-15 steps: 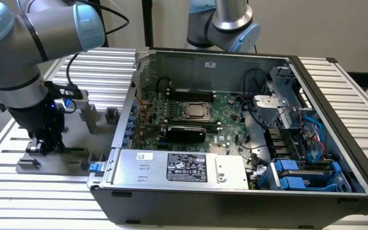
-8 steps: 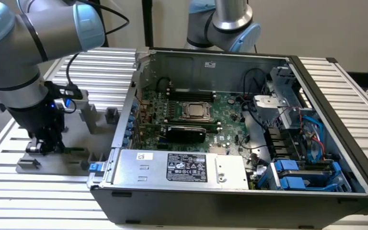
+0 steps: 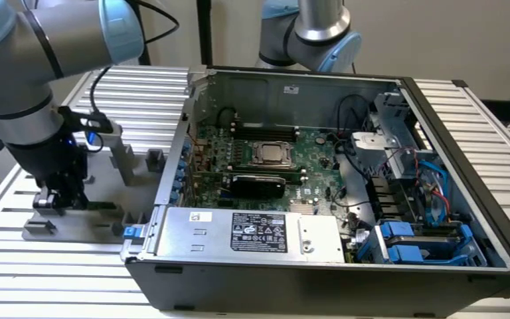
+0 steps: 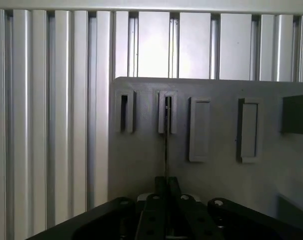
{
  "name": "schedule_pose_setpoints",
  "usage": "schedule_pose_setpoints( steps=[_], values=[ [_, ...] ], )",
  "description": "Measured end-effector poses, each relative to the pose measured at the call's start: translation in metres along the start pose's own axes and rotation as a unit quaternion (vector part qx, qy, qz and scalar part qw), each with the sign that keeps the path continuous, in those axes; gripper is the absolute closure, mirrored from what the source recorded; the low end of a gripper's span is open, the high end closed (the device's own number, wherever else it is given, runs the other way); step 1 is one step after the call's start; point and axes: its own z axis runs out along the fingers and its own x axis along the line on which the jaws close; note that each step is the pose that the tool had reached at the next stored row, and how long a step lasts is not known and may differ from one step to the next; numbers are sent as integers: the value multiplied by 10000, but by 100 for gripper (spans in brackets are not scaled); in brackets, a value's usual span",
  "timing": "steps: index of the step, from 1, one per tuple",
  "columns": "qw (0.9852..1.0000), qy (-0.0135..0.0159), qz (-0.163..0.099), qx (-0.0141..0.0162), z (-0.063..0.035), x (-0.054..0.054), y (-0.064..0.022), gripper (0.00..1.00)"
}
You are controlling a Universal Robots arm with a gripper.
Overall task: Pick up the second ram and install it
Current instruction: 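Pick up the second ram and move it above second insertion slot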
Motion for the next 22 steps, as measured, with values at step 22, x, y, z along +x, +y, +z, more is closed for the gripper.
schedule_pose_setpoints(
  steps=[22],
  values=[
    [10000,-1,0,0,-882,-2,-18,100]
  ],
)
